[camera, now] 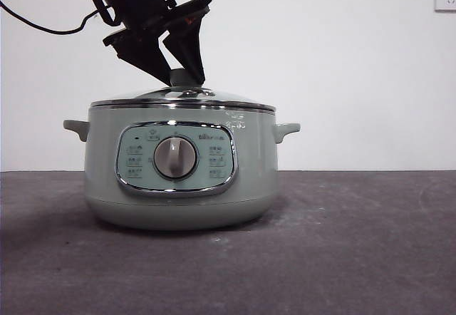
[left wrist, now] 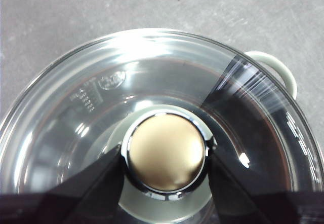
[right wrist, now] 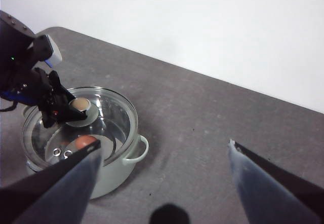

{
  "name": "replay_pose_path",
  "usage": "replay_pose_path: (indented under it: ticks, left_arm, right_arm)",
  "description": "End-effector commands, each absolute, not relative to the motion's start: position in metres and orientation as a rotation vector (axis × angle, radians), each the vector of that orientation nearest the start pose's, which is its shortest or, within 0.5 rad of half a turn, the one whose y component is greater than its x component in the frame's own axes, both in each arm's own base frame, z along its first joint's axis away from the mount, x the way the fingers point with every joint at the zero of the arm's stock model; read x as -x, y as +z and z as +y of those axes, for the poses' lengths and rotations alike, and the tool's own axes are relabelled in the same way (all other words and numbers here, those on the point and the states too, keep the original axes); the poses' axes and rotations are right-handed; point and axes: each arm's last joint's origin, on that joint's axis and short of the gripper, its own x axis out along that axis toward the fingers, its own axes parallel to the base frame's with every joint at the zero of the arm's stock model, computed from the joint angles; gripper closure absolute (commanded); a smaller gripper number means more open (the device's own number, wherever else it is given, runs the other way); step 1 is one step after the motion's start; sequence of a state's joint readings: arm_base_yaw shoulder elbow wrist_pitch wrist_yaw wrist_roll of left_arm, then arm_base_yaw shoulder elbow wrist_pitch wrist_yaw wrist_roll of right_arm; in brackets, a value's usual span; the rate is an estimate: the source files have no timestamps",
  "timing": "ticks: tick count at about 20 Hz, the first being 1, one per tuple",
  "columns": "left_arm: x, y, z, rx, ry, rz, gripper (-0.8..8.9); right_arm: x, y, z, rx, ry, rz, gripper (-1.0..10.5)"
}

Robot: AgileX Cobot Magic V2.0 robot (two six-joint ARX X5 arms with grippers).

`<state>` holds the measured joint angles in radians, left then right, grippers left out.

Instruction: Pick up the egg,open the lid,put the egg in the pot,close the lid

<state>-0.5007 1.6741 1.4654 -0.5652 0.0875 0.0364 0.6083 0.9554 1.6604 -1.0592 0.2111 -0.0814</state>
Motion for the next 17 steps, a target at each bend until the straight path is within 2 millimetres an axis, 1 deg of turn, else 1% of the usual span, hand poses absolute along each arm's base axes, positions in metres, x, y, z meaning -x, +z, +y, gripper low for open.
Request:
replay_pose_path:
  ticks: [1, 3, 5, 6, 11, 14, 17]
  left_arm:
    - [-0.324, 0.295, -0.184, -0.209, -0.574, 0.802, 7.11]
    - [-0.323, 0.295, -0.183, -0.201, -0.568, 0.812, 4.72]
    - [-0.323, 0.295, -0.183, -0.202, -0.568, 0.816, 2.69]
    - [-0.323, 0.295, -0.183, -0.202, -0.568, 0.816, 2.43]
    - [-0.32, 0.299, -0.181, -0.201, -0.569, 0.812, 2.46]
    - [-0.315, 0.308, -0.179, -0.197, -0.57, 0.79, 2.46]
    - [-0.306, 0.321, -0.174, -0.191, -0.572, 0.765, 2.46]
  right_arm:
    - [-0.09, 0.489, 0.055, 0.212, 0.407, 0.322, 5.3]
    - [-0.09, 0.487, 0.055, 0.219, 0.409, 0.339, 5.3]
    - [-0.089, 0.485, 0.055, 0.227, 0.422, 0.365, 5.3]
    - [-0.088, 0.483, 0.056, 0.228, 0.442, 0.382, 5.3]
    - [-0.086, 0.477, 0.058, 0.199, 0.533, 0.461, 5.3]
    - [-0.085, 0.474, 0.058, 0.207, 0.553, 0.498, 5.3]
    - [-0.086, 0.471, 0.06, 0.201, 0.612, 0.545, 5.3]
